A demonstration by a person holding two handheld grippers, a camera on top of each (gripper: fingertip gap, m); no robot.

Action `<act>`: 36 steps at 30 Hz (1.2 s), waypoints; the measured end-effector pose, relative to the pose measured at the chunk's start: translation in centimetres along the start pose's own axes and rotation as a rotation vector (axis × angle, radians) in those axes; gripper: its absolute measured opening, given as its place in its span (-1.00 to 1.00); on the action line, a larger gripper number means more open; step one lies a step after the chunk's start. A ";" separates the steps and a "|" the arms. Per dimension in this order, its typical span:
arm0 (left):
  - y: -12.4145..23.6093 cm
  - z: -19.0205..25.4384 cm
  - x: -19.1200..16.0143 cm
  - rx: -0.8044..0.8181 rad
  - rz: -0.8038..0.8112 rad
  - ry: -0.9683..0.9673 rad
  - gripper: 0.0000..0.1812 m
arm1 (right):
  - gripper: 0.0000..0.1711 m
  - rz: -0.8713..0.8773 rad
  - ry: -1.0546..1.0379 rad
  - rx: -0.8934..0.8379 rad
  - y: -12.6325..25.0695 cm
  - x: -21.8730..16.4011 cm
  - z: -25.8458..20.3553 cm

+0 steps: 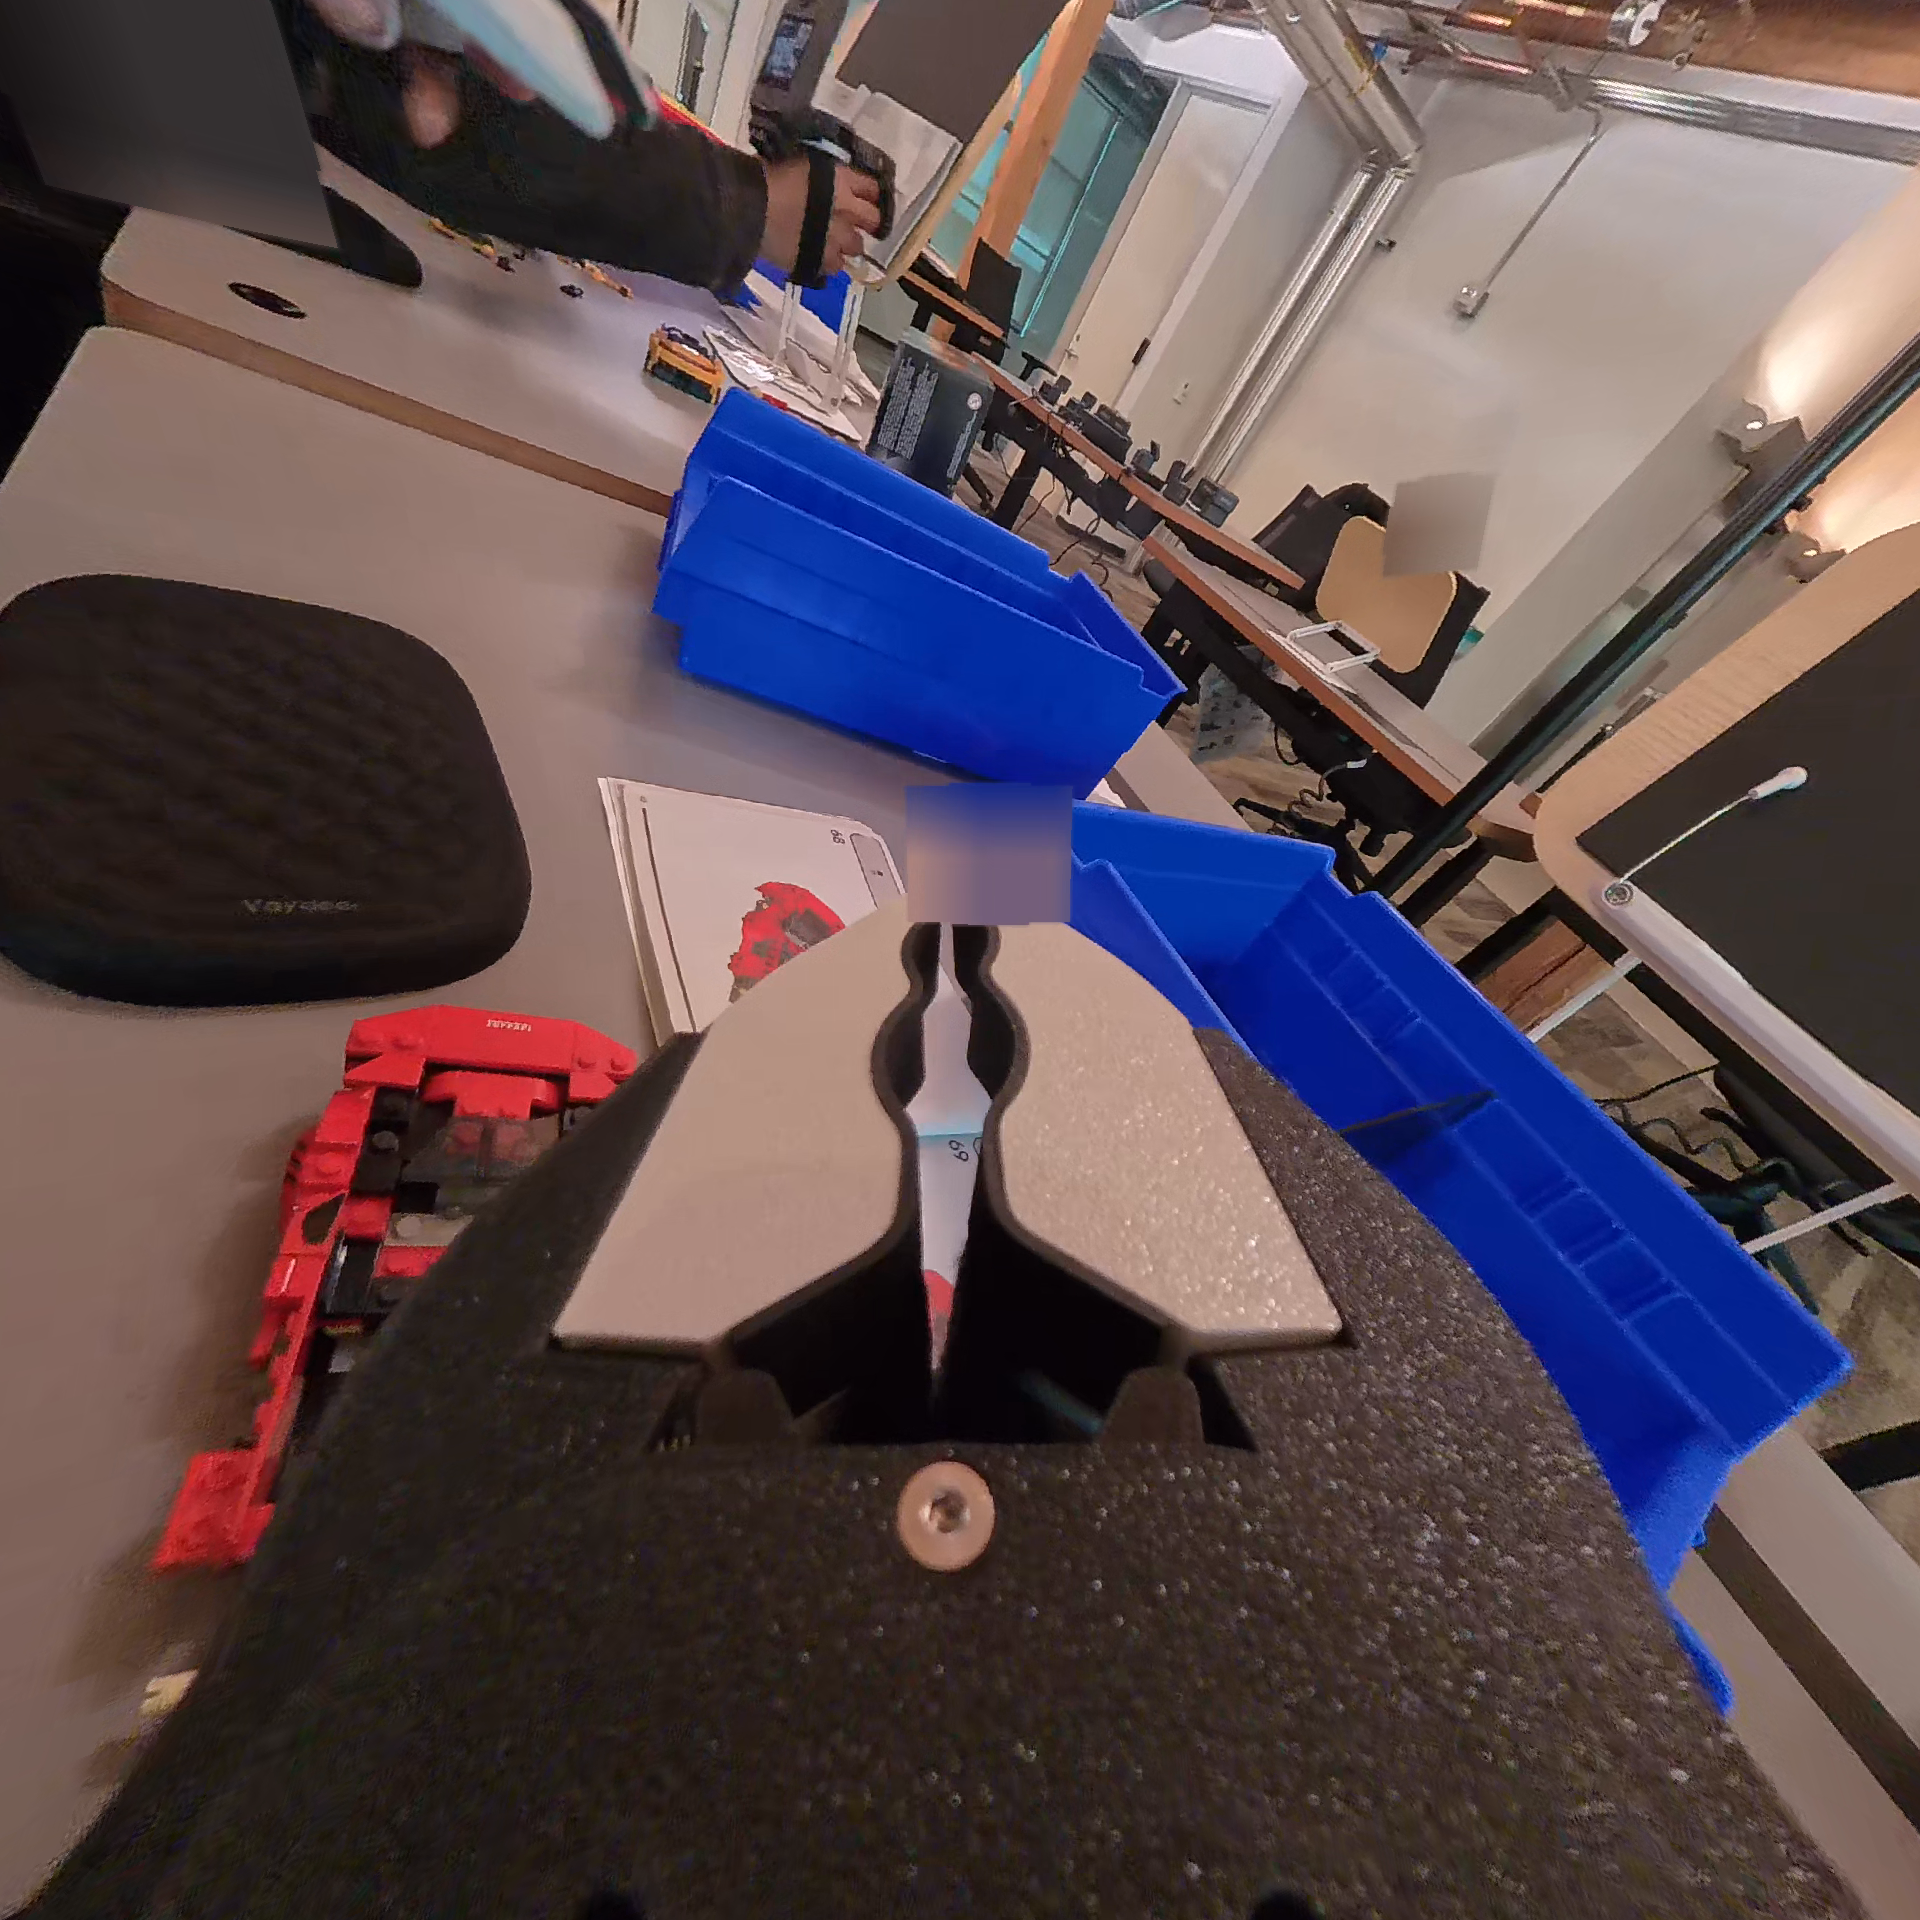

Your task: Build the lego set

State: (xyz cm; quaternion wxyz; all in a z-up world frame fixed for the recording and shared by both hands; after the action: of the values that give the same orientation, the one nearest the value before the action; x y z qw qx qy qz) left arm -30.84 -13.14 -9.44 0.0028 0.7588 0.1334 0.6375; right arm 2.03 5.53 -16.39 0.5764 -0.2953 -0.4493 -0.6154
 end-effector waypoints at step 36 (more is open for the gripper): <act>-8.5 25.0 6.7 -1.052 0.190 0.097 -0.78 | -0.98 -0.239 0.685 -0.364 5.3 6.4 -1.3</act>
State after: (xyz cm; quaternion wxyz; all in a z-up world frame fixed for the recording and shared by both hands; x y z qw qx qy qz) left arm -7.34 0.55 -9.10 0.3190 0.6333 -0.2734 0.6500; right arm 6.35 1.86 -10.14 0.5553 -0.1160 -0.1462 -0.8104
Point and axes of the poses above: each gripper's, where its closed fingertips meet, y back along the fingers, x out of its top, z = x × y across the jaws, the point moved 8 cm from there along y, back along the fingers, and after that the axes turned 14 degrees about x, right-handed, at the moved point
